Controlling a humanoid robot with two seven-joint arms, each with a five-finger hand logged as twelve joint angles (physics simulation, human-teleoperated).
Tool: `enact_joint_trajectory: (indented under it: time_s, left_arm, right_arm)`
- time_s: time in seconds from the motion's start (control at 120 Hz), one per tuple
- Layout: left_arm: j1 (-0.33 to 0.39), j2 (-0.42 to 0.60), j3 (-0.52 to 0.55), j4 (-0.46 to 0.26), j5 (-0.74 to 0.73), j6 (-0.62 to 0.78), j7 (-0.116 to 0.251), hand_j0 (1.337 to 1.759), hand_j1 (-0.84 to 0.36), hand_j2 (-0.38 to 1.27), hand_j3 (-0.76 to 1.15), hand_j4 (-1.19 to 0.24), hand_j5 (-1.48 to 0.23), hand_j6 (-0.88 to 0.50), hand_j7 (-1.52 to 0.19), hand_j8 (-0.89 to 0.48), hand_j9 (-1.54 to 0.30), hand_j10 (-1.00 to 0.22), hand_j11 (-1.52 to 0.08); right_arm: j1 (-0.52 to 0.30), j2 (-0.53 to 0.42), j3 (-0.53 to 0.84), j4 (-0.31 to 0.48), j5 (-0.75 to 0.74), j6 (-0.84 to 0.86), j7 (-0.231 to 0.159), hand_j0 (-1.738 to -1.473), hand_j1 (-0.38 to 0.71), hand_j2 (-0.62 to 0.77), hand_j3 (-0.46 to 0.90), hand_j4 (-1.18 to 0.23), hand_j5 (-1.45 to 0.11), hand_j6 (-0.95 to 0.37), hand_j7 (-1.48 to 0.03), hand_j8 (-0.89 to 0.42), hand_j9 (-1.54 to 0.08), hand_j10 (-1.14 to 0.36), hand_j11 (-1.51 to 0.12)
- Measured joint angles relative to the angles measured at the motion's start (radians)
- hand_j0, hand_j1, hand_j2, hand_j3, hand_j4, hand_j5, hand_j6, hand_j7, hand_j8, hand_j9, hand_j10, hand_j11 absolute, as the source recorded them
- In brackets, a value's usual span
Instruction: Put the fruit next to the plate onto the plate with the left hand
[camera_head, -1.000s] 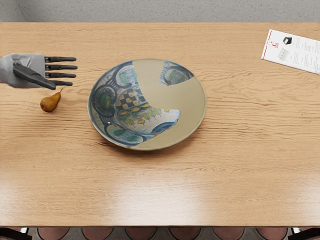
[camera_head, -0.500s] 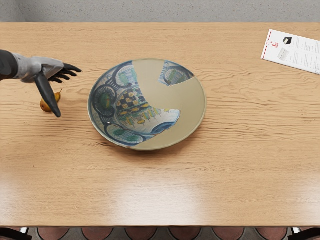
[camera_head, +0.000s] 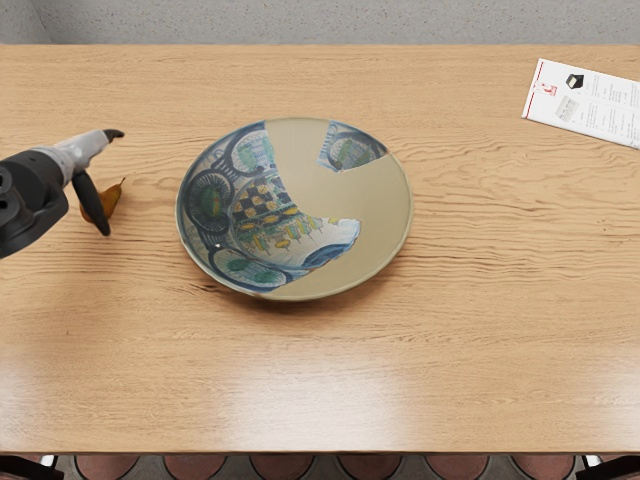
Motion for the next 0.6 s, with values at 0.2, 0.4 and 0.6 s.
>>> enact_joint_trajectory:
  time_s: [0.2, 0.4, 0.6]
  left_arm:
    - [0.001, -0.054, 0.059, 0.067, 0.032, 0.061, 0.0, 1.658, 0.28, 0.02, 0.0, -0.07, -0.08, -0.07, -0.08, -0.07, -0.08, -0.07, -0.08]
    - [-0.001, -0.075, 0.118, 0.132, 0.041, 0.139, 0.0, 1.658, 0.28, 0.02, 0.0, -0.07, -0.08, -0.07, -0.08, -0.07, -0.08, -0.07, -0.08]
    - [-0.003, -0.116, 0.17, 0.165, 0.045, 0.182, 0.0, 1.658, 0.23, 0.02, 0.0, -0.11, -0.13, -0.11, -0.13, -0.11, -0.13, -0.11, -0.13]
  right_arm:
    - [0.0, 0.0, 0.0, 0.0, 0.0, 0.0, 0.0, -1.658, -0.35, 0.0, 0.0, 0.0, 0.0, 0.0, 0.0, 0.0, 0.0, 0.0, 0.0]
    - [0.0, 0.0, 0.0, 0.0, 0.0, 0.0, 0.0, -1.658, -0.35, 0.0, 0.0, 0.0, 0.0, 0.0, 0.0, 0.0, 0.0, 0.0, 0.0]
    - [0.0, 0.0, 0.0, 0.0, 0.0, 0.0, 0.0, -1.658, -0.35, 0.0, 0.0, 0.0, 0.0, 0.0, 0.0, 0.0, 0.0, 0.0, 0.0]
